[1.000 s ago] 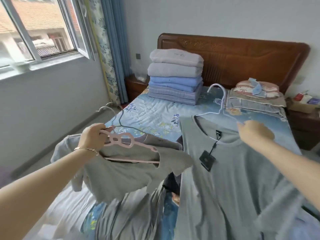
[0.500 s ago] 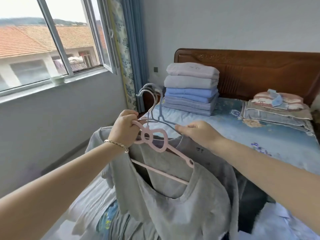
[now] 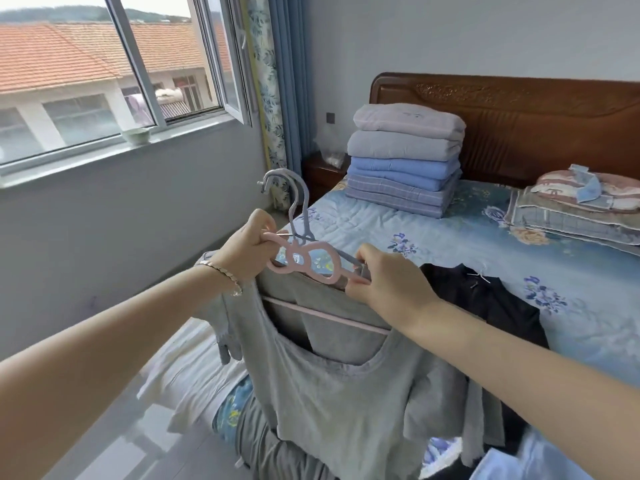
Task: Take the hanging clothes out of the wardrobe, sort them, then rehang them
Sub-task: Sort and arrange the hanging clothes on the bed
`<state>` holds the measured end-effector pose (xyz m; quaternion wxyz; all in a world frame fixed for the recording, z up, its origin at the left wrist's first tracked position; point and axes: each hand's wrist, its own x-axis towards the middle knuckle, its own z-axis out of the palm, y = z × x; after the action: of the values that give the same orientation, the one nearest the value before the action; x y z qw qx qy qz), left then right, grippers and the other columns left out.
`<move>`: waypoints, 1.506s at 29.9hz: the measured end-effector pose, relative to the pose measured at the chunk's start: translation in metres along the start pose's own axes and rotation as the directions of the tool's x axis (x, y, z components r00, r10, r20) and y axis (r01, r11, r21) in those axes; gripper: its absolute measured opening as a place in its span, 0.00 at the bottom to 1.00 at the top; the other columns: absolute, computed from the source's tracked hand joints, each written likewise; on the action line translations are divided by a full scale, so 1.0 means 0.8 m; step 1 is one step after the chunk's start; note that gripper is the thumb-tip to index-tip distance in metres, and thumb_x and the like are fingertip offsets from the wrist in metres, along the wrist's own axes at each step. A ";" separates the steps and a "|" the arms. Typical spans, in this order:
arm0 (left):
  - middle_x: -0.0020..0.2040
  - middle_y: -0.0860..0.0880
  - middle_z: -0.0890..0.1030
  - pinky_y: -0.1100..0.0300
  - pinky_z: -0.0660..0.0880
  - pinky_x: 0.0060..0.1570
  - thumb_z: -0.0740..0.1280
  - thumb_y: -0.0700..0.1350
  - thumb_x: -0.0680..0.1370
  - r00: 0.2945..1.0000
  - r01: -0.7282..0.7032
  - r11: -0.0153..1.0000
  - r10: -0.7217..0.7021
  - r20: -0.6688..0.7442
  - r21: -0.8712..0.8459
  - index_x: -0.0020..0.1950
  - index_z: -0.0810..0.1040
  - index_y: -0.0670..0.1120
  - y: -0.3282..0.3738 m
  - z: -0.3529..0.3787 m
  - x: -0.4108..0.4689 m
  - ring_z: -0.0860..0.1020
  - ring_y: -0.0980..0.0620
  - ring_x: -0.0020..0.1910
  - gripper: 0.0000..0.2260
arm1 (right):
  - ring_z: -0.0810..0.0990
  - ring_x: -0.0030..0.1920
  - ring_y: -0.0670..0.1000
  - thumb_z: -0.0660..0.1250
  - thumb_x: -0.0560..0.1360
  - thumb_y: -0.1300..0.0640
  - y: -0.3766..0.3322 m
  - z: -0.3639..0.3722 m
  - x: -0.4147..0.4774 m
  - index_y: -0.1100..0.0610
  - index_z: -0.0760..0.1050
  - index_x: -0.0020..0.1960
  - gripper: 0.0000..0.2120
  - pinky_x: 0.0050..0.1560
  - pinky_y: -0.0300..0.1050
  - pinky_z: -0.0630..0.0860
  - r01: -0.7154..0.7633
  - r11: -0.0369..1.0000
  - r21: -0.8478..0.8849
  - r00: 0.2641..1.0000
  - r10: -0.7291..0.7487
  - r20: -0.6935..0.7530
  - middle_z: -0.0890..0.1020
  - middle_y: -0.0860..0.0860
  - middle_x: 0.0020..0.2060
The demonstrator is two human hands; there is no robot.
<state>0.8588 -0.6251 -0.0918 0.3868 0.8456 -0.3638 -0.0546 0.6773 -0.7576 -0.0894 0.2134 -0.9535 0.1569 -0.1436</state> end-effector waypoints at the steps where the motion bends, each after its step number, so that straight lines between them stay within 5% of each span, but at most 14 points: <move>1: 0.45 0.38 0.78 0.53 0.72 0.44 0.63 0.43 0.75 0.996 -0.038 0.998 0.041 0.085 -0.042 0.47 0.67 0.50 -0.009 -0.009 -0.003 0.72 0.48 0.41 0.06 | 0.74 0.37 0.53 0.65 0.75 0.55 -0.003 0.003 0.002 0.55 0.64 0.45 0.09 0.33 0.42 0.65 0.015 1.000 -0.021 1.000 -0.015 -0.005 0.75 0.49 0.35; 3: 0.43 0.44 0.78 0.62 0.72 0.42 0.65 0.46 0.74 0.977 -0.085 0.992 0.101 0.188 -0.093 0.51 0.67 0.54 -0.026 -0.025 -0.011 0.73 0.56 0.38 0.10 | 0.71 0.35 0.54 0.64 0.76 0.55 -0.010 0.009 0.007 0.56 0.64 0.44 0.09 0.31 0.39 0.63 0.026 0.999 -0.044 1.000 -0.027 -0.016 0.71 0.48 0.31; 6: 0.39 0.56 0.75 0.75 0.69 0.37 0.68 0.35 0.71 0.962 -0.231 0.973 0.224 0.159 0.027 0.48 0.67 0.68 -0.053 -0.037 -0.020 0.74 0.66 0.35 0.26 | 0.68 0.31 0.53 0.63 0.77 0.52 -0.027 0.023 0.016 0.57 0.64 0.44 0.11 0.29 0.38 0.59 0.040 0.992 -0.120 0.999 -0.042 -0.015 0.66 0.46 0.28; 9: 0.39 0.58 0.76 0.74 0.70 0.40 0.73 0.40 0.70 0.966 -0.245 0.969 0.241 0.097 0.040 0.49 0.70 0.62 -0.075 -0.053 -0.022 0.75 0.63 0.36 0.21 | 0.68 0.32 0.55 0.61 0.78 0.49 -0.056 0.031 0.028 0.59 0.68 0.47 0.13 0.27 0.42 0.58 0.054 0.958 -0.282 0.996 -0.070 -0.049 0.69 0.50 0.29; 12: 0.37 0.56 0.77 0.64 0.72 0.42 0.75 0.52 0.69 0.981 -0.110 0.983 0.083 0.175 0.150 0.45 0.79 0.54 -0.100 -0.080 -0.014 0.75 0.56 0.37 0.09 | 0.68 0.35 0.55 0.60 0.78 0.46 -0.091 0.045 0.040 0.60 0.71 0.51 0.16 0.34 0.45 0.60 0.025 0.930 -0.368 0.997 -0.050 -0.060 0.71 0.52 0.34; 14: 0.37 0.51 0.78 0.55 0.74 0.43 0.72 0.56 0.70 0.972 -0.114 0.940 0.040 0.230 0.322 0.39 0.79 0.48 -0.120 -0.096 -0.008 0.75 0.50 0.38 0.12 | 0.67 0.36 0.55 0.60 0.77 0.45 -0.115 0.057 0.047 0.59 0.70 0.50 0.16 0.37 0.44 0.61 -0.008 0.917 -0.400 0.998 -0.015 -0.053 0.71 0.52 0.35; 17: 0.39 0.44 0.78 0.52 0.75 0.46 0.69 0.55 0.73 0.953 -0.212 0.911 0.112 0.282 0.355 0.41 0.78 0.41 -0.139 -0.120 -0.011 0.76 0.45 0.40 0.16 | 0.69 0.38 0.55 0.61 0.77 0.45 -0.148 0.065 0.056 0.56 0.63 0.39 0.17 0.35 0.44 0.61 -0.051 0.937 -0.345 0.998 0.064 0.026 0.68 0.49 0.31; 23: 0.27 0.51 0.68 0.69 0.63 0.29 0.70 0.55 0.73 0.940 -0.277 0.872 0.158 0.304 0.404 0.33 0.69 0.44 -0.164 -0.178 -0.016 0.65 0.53 0.28 0.18 | 0.70 0.35 0.50 0.61 0.76 0.43 -0.213 0.069 0.063 0.54 0.64 0.33 0.19 0.29 0.41 0.60 -0.112 0.964 -0.242 0.978 0.151 0.146 0.69 0.48 0.32; 28: 0.26 0.50 0.62 0.63 0.60 0.26 0.71 0.49 0.72 0.972 -0.200 0.922 0.143 0.188 0.332 0.25 0.62 0.44 -0.156 -0.221 0.001 0.57 0.52 0.27 0.23 | 0.68 0.31 0.48 0.61 0.74 0.44 -0.244 0.058 0.080 0.56 0.67 0.32 0.19 0.31 0.44 0.61 -0.160 0.971 -0.179 0.977 0.181 0.111 0.70 0.49 0.29; 34: 0.25 0.50 0.67 0.61 0.63 0.28 0.71 0.53 0.72 0.955 -0.249 0.907 0.171 0.241 0.339 0.24 0.65 0.47 -0.154 -0.203 0.032 0.63 0.52 0.26 0.22 | 0.66 0.31 0.53 0.62 0.75 0.50 -0.211 0.075 0.089 0.59 0.65 0.32 0.17 0.31 0.46 0.58 -0.227 0.968 -0.104 0.973 0.230 0.023 0.68 0.53 0.28; 37: 0.27 0.51 0.68 0.61 0.64 0.30 0.70 0.54 0.73 0.893 -0.290 0.894 0.124 0.432 0.343 0.28 0.68 0.46 -0.172 -0.161 0.043 0.66 0.50 0.29 0.20 | 0.64 0.28 0.51 0.63 0.76 0.52 -0.164 0.116 0.083 0.57 0.64 0.31 0.18 0.30 0.45 0.58 -0.310 0.950 -0.027 0.950 0.311 0.043 0.68 0.51 0.27; 40: 0.38 0.48 0.78 0.57 0.71 0.40 0.72 0.56 0.70 0.792 -0.340 0.862 0.048 0.609 0.375 0.43 0.77 0.43 -0.205 -0.104 0.061 0.75 0.48 0.39 0.17 | 0.66 0.30 0.53 0.63 0.76 0.51 -0.109 0.159 0.081 0.54 0.62 0.31 0.18 0.30 0.46 0.58 -0.367 0.930 -0.002 0.929 0.367 0.046 0.69 0.50 0.28; 45: 0.52 0.44 0.79 0.58 0.65 0.46 0.72 0.50 0.72 0.747 -0.379 0.835 0.021 0.664 0.400 0.57 0.77 0.41 -0.251 0.004 0.089 0.76 0.46 0.53 0.18 | 0.65 0.38 0.54 0.63 0.76 0.50 -0.017 0.218 0.094 0.53 0.60 0.36 0.15 0.32 0.47 0.58 -0.439 0.895 -0.075 0.895 0.443 0.045 0.66 0.46 0.30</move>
<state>1.0246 -0.5866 -0.2197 0.0058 0.8014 -0.5654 -0.1949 0.8084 -0.7100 -0.2194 0.2149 -0.9034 0.3666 -0.0572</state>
